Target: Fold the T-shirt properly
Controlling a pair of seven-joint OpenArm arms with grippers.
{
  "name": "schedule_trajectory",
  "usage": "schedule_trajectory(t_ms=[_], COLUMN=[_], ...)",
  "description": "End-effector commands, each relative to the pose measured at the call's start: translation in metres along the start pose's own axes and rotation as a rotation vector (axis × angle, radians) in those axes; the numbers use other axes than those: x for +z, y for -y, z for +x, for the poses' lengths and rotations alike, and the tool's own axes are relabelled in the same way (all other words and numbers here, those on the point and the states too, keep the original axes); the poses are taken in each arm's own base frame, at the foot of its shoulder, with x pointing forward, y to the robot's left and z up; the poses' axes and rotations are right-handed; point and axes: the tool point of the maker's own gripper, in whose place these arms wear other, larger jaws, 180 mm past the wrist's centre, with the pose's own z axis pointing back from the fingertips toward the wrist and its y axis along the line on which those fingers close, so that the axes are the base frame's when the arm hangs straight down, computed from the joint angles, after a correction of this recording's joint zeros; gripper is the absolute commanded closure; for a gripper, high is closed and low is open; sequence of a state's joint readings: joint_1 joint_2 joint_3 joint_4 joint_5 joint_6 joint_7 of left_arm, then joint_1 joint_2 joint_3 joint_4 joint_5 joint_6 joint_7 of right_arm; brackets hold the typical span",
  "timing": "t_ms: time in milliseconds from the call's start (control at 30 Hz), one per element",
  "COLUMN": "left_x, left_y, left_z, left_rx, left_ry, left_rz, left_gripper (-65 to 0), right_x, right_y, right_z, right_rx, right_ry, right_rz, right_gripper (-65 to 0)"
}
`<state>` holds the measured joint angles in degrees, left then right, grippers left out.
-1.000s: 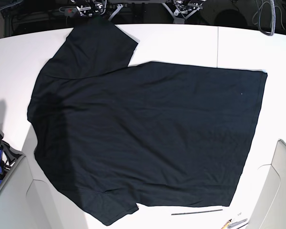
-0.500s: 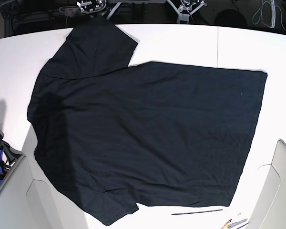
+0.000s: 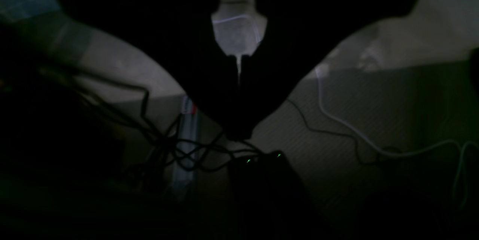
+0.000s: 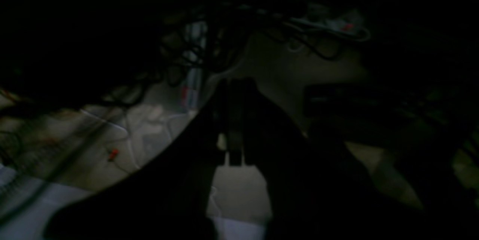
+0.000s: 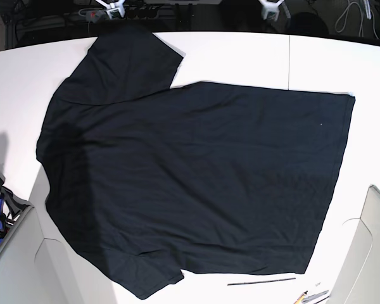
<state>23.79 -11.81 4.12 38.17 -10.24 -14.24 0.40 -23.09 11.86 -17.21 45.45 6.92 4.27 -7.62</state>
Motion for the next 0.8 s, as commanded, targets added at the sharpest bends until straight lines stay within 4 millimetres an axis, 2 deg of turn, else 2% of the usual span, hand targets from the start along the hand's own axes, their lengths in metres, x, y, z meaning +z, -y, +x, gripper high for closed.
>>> schedule_trajectory(t_ms=[0, 100, 200, 300, 433, 567, 767], left_x=[0.007, 0.022, 0.040, 0.060, 0.086, 0.115, 0.144], left_y=[-0.007, -0.020, -0.025, -0.022, -0.012, 0.003, -0.013], left_z=[-0.005, -0.020, -0.039, -0.058, -0.069, -0.071, -0.038], left_rx=[-0.001, -0.021, -0.056, -0.089, -0.095, -0.133, -0.176], left_ry=[0.006, 0.000, -0.024, -0.052, -0.054, -0.044, 0.057], left_rz=[-0.002, -0.010, -0.059, -0.148, -0.259, -0.392, -0.351], left_gripper=[0.0, 0.0, 0.0, 0.0, 0.0, 0.0, 0.0], right_x=[0.005, 0.018, 0.034, 0.054, 0.086, 0.124, 0.186], right_y=[0.006, 0.016, 0.018, 0.016, 0.014, 0.012, 0.002], right_z=[-0.003, -0.014, -0.024, -0.030, -0.029, -0.017, 0.024], right_rx=[0.006, 0.029, 0.042, 0.025, -0.046, -0.066, -0.091], right_ry=[0.012, 0.019, 0.034, 0.061, 0.115, 0.184, 0.315], right_rz=[-0.008, -0.019, -0.016, -0.005, 0.029, 0.051, 0.138], right_gripper=[0.0, 0.0, 0.0, 0.0, 0.0, 0.0, 0.0])
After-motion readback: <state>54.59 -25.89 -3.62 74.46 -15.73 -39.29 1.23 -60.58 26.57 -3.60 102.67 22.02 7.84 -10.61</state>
